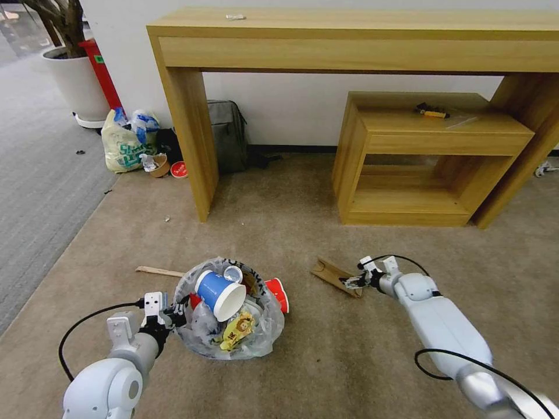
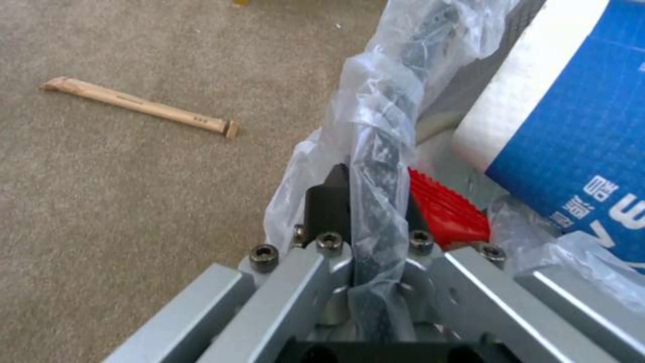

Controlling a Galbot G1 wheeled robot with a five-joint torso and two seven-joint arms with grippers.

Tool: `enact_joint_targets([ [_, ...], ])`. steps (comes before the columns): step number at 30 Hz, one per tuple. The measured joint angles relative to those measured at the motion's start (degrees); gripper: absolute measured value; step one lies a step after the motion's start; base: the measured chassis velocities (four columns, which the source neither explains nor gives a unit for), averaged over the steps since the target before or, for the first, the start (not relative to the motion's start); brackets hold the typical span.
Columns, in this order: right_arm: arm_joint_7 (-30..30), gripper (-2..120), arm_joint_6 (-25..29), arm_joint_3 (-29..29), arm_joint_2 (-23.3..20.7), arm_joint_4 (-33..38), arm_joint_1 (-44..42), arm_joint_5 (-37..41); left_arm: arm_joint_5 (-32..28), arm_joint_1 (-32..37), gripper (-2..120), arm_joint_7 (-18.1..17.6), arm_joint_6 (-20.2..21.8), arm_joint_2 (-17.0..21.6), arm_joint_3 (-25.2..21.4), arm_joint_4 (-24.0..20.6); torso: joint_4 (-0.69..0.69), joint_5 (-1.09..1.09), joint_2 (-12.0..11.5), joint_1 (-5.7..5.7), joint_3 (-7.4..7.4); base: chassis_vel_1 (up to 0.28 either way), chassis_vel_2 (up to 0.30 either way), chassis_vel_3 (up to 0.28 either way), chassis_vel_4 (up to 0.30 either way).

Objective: Pick up the trash bin and place the garbage on the floor into it.

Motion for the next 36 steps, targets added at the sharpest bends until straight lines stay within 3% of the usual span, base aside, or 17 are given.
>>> enact_joint_targets([
  [6, 1.4, 91, 1.7, 0.6, 2.0, -4.7, 1.7, -1.4, 0.4, 0.1, 0, 0.0, 0.0, -0.2, 0.1, -0.1, 0.0, -0.01, 0.0, 0.0, 0.0, 0.0, 0.0, 0.0, 0.0],
  [21, 5.1, 35, 3.2, 1.6, 3.6, -8.6, 2.8, -1.8, 0.7, 0.3, 0, 0.1, 0.0, -0.2, 0.5, -0.5, 0.0, 0.01, 0.0, 0.0, 0.0, 0.0, 0.0, 0.0, 0.0],
  [23, 5.1, 34, 3.2, 1.6, 3.6, -8.7, 2.8, -1.8, 0.7, 0.3, 0, 0.1, 0.0, -0.2, 0.5, -0.5, 0.0, 0.01, 0.0, 0.0, 0.0, 0.0, 0.0, 0.0, 0.0],
  [27, 6.3, 11, 3.2, 1.8, 3.5, -7.8, 1.9, -1.6, 0.8, 0.7, 0, 0.1, 0.0, -0.2, 0.5, -1.0, 0.0, 0.01, 0.0, 0.0, 0.0, 0.0, 0.0, 0.0, 0.0],
  [30, 6.6, 3, 3.2, 1.9, 3.3, -7.1, 1.4, -1.5, 0.9, 0.8, 0, 0.1, 0.0, -0.3, 0.7, -1.2, 0.0, 0.01, 0.0, 0.0, 0.0, 0.0, 0.0, 0.0, 0.0],
  [36, 8.0, 0, 3.4, 2.6, 2.4, -3.6, -0.2, -0.8, 1.0, 1.1, 0, 0.1, 0.2, -0.2, 0.9, -1.9, 0.0, 0.02, 0.0, 0.0, -0.01, 0.0, 0.0, 0.0, 0.0],
])
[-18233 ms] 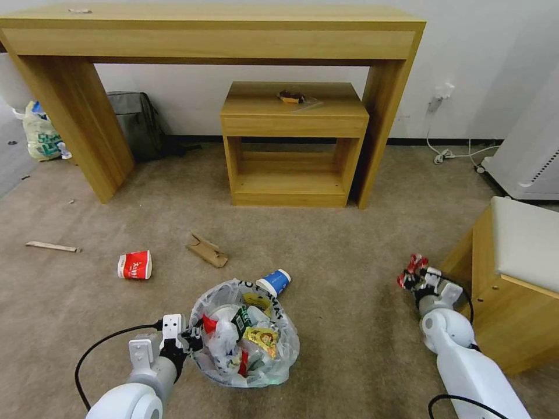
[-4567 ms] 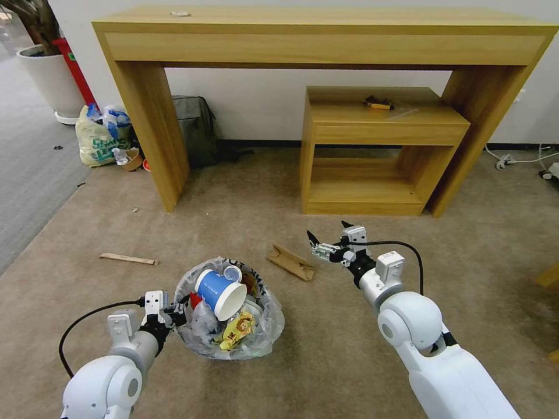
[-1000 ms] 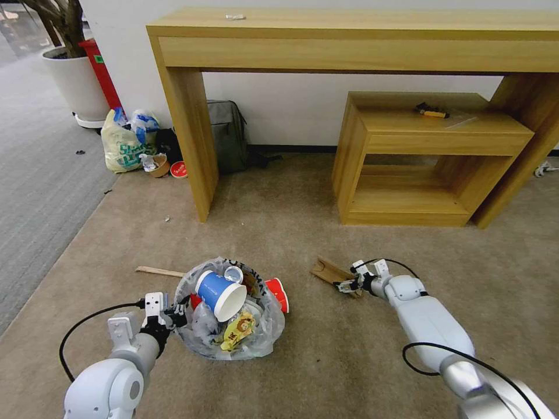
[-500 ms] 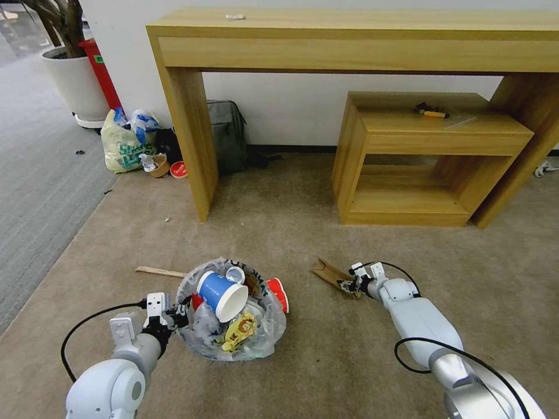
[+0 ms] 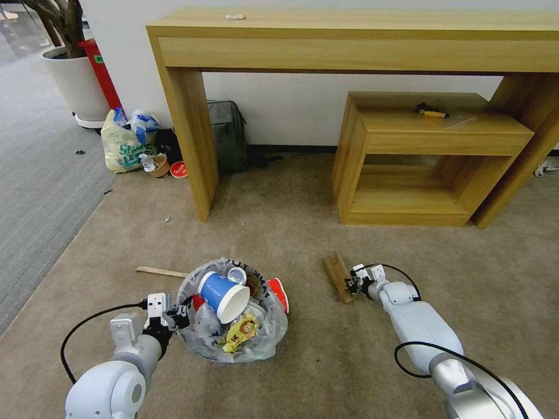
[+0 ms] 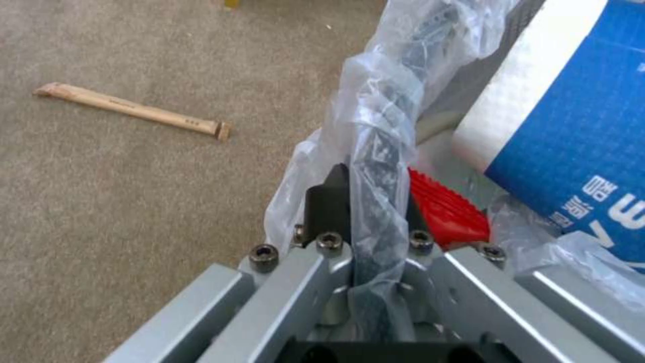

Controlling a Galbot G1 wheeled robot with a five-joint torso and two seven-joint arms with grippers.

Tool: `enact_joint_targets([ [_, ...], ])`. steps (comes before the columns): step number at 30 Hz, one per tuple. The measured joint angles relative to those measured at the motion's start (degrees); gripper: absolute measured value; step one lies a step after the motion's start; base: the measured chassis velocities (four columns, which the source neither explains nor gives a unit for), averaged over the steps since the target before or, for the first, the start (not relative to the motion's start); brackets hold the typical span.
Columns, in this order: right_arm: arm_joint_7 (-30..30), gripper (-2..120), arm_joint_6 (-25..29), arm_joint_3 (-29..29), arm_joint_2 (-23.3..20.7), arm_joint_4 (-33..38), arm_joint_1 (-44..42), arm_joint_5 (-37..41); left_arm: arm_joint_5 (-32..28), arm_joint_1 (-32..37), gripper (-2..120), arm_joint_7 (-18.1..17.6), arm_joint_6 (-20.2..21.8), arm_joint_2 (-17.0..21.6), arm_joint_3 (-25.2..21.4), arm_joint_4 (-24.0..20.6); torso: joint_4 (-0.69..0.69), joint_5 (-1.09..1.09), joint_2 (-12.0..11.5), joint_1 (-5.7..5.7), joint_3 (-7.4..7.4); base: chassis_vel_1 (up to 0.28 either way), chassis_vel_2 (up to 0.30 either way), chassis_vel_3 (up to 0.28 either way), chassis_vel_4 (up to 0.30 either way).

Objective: Pick up the trash bin and place the garbage on the floor into it.

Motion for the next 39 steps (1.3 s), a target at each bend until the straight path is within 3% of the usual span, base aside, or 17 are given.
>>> enact_joint_targets([
  [5, 0.8, 0, 0.0, 0.7, -1.1, 4.6, -2.0, 0.4, 0.1, 0.2, 0, 0.0, 0.0, 0.0, 0.2, -0.2, -0.01, 0.0, 0.0, 0.0, 0.0, 0.0, 0.0, 0.0, 0.0],
  [10, 1.4, 0, 2.6, 3.8, -2.9, 14.7, -5.5, -0.6, 0.3, 0.4, 0, 0.0, 0.1, 0.2, 0.4, -0.5, 0.0, 0.02, 0.0, 0.0, 0.0, 0.0, 0.0, 0.0, 0.0],
  [13, 0.4, 0, 2.6, 5.7, -5.4, 23.7, -7.7, -0.3, 0.3, 0.5, 0, 0.0, 0.1, 0.5, 0.5, -0.5, -0.01, 0.0, 0.0, 0.0, 0.0, 0.0, 0.0, 0.0, 0.0],
  [14, 0.4, 0, 2.6, 5.7, -5.4, 23.7, -7.7, -0.3, 0.3, 0.5, 0, 0.0, 0.1, 0.5, 0.5, -0.5, -0.01, 0.0, 0.0, 0.0, 0.0, 0.0, 0.0, 0.0, 0.0],
  [17, -0.8, 0, 0.7, 6.0, -9.7, 35.7, -10.0, 3.2, 0.2, 0.3, 0, -0.1, 0.4, 1.1, 0.7, -0.5, -0.01, -0.03, 0.0, 0.0, 0.0, 0.0, 0.0, 0.0, 0.0],
  [21, -1.8, 0, -1.3, 5.5, -12.9, 44.0, -11.9, 6.4, -0.1, -0.2, 0, -0.5, 0.7, 1.6, 1.2, -0.3, -0.03, 0.0, 0.0, 0.0, 0.0, 0.0, 0.0, 0.0, 0.0],
  [26, -2.1, 0, -2.0, 5.3, -13.6, 46.4, -12.3, 7.3, -0.1, -0.4, 0, -0.7, 0.8, 1.7, 1.3, -0.2, -0.03, 0.01, 0.0, 0.0, 0.0, 0.0, 0.0, 0.0, 0.0],
  [30, -3.8, 0, -9.5, 0.0, -16.6, 68.2, -14.9, 16.0, -0.1, -1.4, 0, -1.7, 1.6, 2.7, 2.8, 1.0, 0.0, -0.01, 0.0, -0.01, 0.0, 0.0, 0.0, 0.0, 0.0],
  [39, -4.8, 0, -13.6, -10.7, -17.4, 77.1, -13.9, 19.1, -0.1, -2.1, 0, -2.4, 1.7, 3.6, 3.8, 1.6, 0.0, -0.01, 0.0, -0.01, 0.0, 0.0, 0.0, 0.0, 0.0],
])
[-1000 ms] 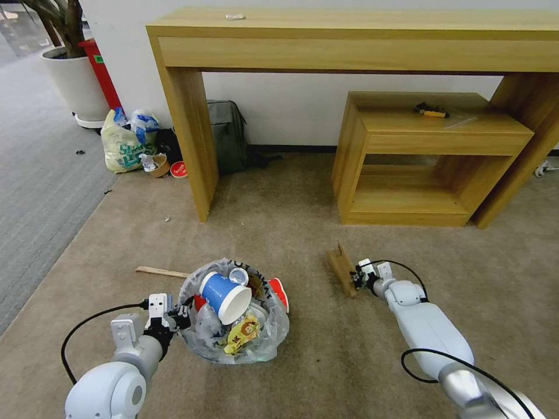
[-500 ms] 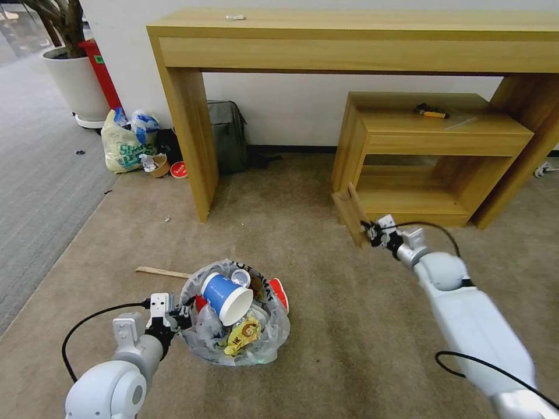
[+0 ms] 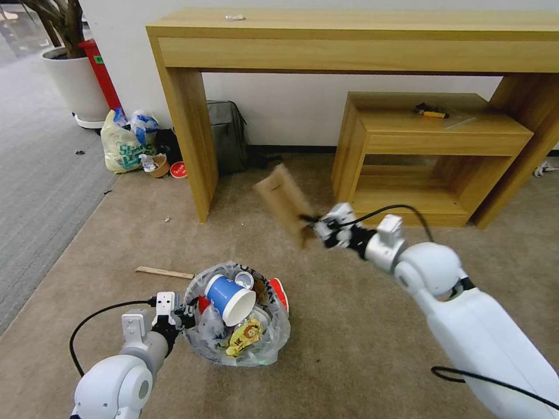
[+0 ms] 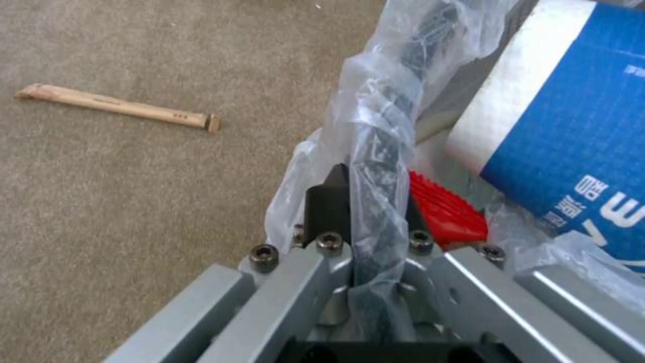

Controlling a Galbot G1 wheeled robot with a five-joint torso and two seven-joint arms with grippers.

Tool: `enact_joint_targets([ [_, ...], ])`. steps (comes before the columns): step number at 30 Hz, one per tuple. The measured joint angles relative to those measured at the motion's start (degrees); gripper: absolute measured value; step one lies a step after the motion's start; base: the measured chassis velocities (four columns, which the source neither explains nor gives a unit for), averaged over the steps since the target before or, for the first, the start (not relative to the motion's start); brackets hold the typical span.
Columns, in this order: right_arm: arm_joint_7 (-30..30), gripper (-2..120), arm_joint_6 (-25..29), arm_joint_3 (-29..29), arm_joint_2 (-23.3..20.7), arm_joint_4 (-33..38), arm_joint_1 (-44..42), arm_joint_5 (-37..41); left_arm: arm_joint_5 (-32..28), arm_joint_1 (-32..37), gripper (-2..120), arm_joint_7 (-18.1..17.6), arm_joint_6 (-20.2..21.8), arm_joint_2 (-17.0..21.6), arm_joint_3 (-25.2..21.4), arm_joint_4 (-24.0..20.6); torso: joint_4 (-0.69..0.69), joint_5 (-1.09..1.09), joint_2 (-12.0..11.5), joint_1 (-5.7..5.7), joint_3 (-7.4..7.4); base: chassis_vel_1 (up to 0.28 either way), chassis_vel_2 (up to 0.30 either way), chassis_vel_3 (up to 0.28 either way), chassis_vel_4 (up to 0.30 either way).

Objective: Pick up the trash bin and place the garbage on the floor into it.

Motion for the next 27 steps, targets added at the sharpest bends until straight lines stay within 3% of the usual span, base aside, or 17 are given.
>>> enact_joint_targets([
  [9, 2.5, 0, -4.6, -11.2, -0.4, 2.9, 1.2, 1.9, 0.0, -0.5, 0, 0.0, 0.0, 0.2, 0.6, 0.6, -0.01, 0.0, 0.0, 0.0, 0.0, 0.0, 0.0, 0.0, 0.0],
  [27, 3.3, 0, -9.5, -17.4, -0.6, 0.1, 1.8, -0.7, 0.1, -0.6, 0, 0.5, -0.1, -0.1, 0.4, 0.3, -0.01, 0.0, 0.0, 0.01, 0.0, 0.0, 0.0, 0.0, 0.0],
])
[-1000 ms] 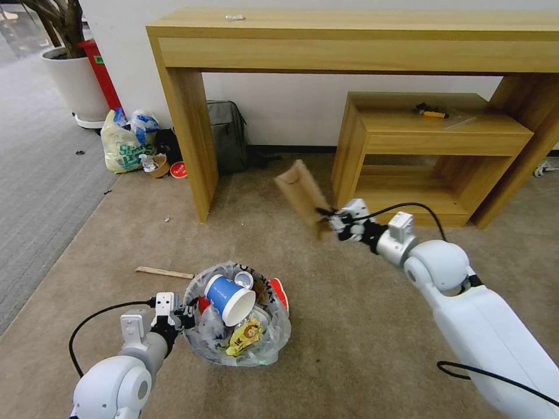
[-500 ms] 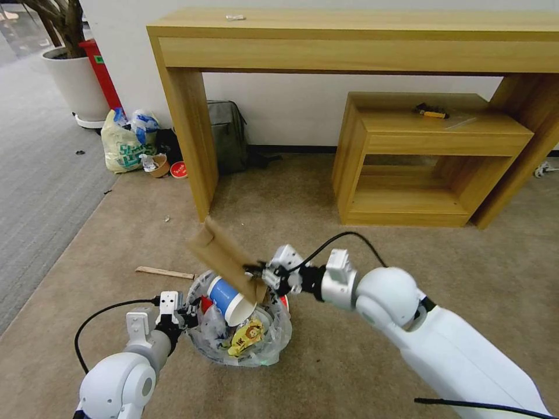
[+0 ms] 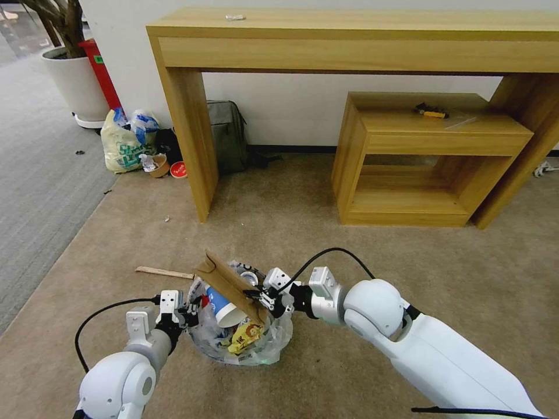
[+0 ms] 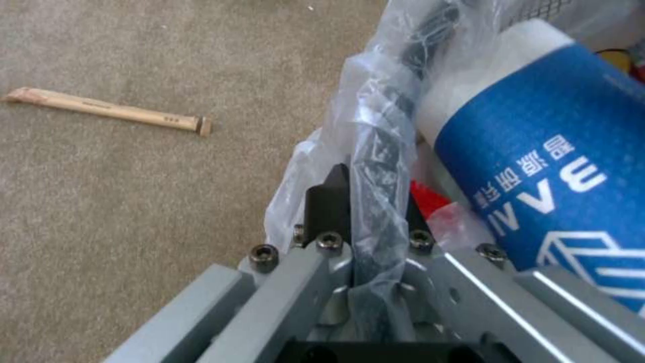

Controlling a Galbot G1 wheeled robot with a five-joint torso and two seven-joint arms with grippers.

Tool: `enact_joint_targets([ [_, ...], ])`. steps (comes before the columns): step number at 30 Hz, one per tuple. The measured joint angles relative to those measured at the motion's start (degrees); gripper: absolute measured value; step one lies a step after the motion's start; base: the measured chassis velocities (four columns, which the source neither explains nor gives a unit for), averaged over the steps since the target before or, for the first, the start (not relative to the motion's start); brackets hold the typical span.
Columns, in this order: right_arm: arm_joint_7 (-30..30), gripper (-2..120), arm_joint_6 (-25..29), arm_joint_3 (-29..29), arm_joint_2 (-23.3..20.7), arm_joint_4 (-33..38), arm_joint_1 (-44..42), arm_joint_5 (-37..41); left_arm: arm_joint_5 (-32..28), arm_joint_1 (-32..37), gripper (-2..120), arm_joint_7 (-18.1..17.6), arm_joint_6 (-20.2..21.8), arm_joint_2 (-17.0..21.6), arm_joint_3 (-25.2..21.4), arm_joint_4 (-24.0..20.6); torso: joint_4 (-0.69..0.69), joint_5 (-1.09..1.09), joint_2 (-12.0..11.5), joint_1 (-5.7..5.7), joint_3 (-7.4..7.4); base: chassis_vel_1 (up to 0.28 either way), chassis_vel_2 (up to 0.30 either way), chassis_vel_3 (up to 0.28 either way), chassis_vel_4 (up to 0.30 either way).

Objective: Pick up the trash bin and place the garbage on the floor into it.

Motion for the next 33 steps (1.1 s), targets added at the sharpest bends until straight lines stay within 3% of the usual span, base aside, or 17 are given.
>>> enact_joint_targets([
  [16, 3.3, 0, -1.8, -1.3, 0.9, -1.2, 0.5, 1.5, 0.1, 0.1, 0, 0.5, -0.1, -0.2, -0.2, -0.6, 0.0, 0.0, 0.0, 0.0, 0.0, 0.0, 0.0, 0.0, 0.0],
  [24, 5.1, 25, -1.9, -0.3, 0.5, 0.4, 0.3, 2.9, 0.2, 0.0, 0, 0.6, -0.2, -0.3, -0.3, -0.5, 0.0, 0.0, 0.0, 0.0, 0.0, 0.0, 0.0, 0.0, 0.0],
  [28, 5.6, 46, -1.4, 0.3, 0.1, 1.5, -0.1, 3.3, 0.4, -0.1, 0, 0.8, -0.3, -0.7, -0.3, 0.0, 0.0, 0.0, 0.0, 0.0, 0.0, 0.0, 0.0, 0.0, 0.0],
  [33, 6.0, 57, -1.2, 1.0, -0.1, 2.1, 0.0, 3.6, 0.5, -0.1, 0, 0.9, -0.4, -0.8, -0.5, 0.3, 0.0, 0.0, 0.0, 0.0, 0.0, 0.0, 0.0, 0.0, 0.0],
])
